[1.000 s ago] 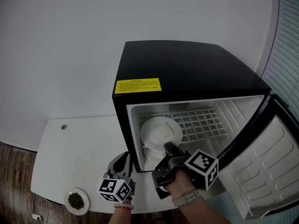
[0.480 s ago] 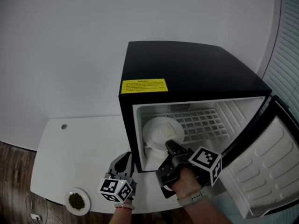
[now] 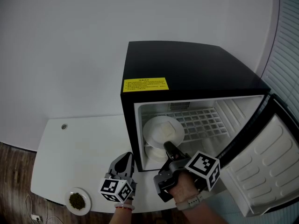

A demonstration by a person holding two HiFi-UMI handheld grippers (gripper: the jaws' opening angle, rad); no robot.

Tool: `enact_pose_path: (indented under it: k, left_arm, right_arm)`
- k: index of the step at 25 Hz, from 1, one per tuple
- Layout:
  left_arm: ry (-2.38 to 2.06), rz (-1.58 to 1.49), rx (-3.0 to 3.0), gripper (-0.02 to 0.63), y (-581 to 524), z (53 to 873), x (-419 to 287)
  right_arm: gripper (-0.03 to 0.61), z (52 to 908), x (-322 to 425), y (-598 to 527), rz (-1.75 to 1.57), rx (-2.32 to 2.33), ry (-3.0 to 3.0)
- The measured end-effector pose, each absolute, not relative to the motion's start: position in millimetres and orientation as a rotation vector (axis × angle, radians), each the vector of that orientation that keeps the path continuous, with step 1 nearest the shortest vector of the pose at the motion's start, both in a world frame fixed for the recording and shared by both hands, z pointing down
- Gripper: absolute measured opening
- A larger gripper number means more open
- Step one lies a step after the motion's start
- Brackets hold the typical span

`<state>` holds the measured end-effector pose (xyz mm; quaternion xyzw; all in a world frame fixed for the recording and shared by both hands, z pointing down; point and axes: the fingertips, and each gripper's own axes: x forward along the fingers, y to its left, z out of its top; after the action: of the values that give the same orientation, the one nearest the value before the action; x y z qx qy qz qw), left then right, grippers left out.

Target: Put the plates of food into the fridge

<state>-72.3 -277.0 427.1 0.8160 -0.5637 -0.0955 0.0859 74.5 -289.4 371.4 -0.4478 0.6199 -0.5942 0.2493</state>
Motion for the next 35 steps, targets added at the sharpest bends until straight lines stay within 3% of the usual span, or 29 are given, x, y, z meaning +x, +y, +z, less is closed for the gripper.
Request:
enact_pose_path:
  k: [18,24,35]
  left_arm:
    - [-1.653,-0.305,2.449,0.009,-252,423,-78]
    - [-1.628,-0.312,2.457,0.009,-233,422,-79]
    - [-1.586,-0.331,2.464,0.009,-180,427,-88]
  right_arm:
    - [0.129,387,59,-235,-1.527,-1.288,1.876]
    - [0.009,406,43,-205,-1.531,-1.313,1.968]
    - [0.008,432,14,-158,-1.516,-1.349,2.116]
